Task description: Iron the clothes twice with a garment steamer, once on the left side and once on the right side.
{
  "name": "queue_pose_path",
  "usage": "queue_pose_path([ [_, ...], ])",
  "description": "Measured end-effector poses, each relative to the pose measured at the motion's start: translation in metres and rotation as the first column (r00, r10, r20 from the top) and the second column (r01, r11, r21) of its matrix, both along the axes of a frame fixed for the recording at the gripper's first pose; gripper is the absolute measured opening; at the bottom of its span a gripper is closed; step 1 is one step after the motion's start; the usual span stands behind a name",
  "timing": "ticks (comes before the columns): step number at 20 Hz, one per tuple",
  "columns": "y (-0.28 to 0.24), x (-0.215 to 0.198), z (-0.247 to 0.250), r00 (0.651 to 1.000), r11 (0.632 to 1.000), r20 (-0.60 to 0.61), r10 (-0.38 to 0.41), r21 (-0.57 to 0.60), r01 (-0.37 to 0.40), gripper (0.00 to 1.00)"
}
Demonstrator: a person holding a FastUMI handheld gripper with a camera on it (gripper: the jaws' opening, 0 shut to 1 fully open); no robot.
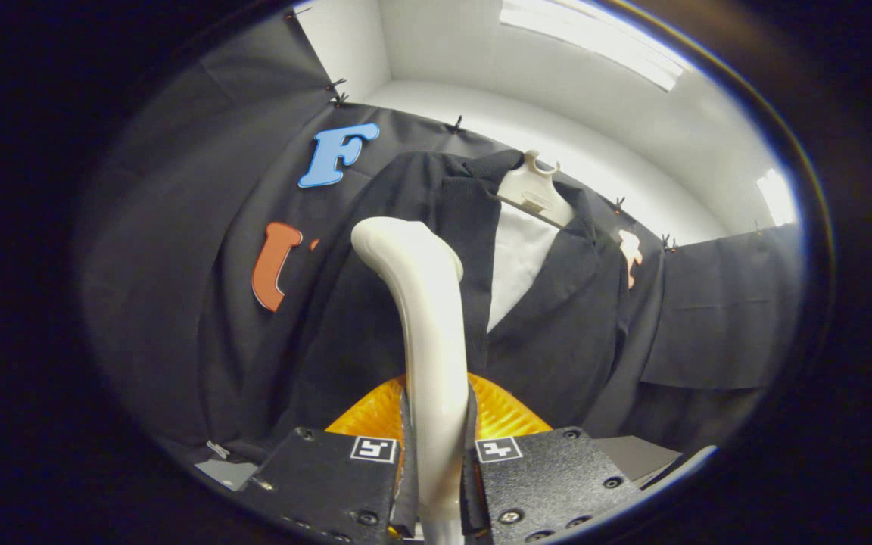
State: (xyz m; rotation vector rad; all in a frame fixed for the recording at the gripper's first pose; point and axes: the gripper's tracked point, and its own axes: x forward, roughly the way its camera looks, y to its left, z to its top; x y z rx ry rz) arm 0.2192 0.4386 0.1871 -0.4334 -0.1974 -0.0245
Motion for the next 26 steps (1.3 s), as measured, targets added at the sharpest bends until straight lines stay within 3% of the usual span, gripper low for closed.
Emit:
queue_pose_path([
  [26,-0.034,-0.034,-0.167,0.968,0.999,-0.25,-0.004,-0.047,-0.008,0.25],
])
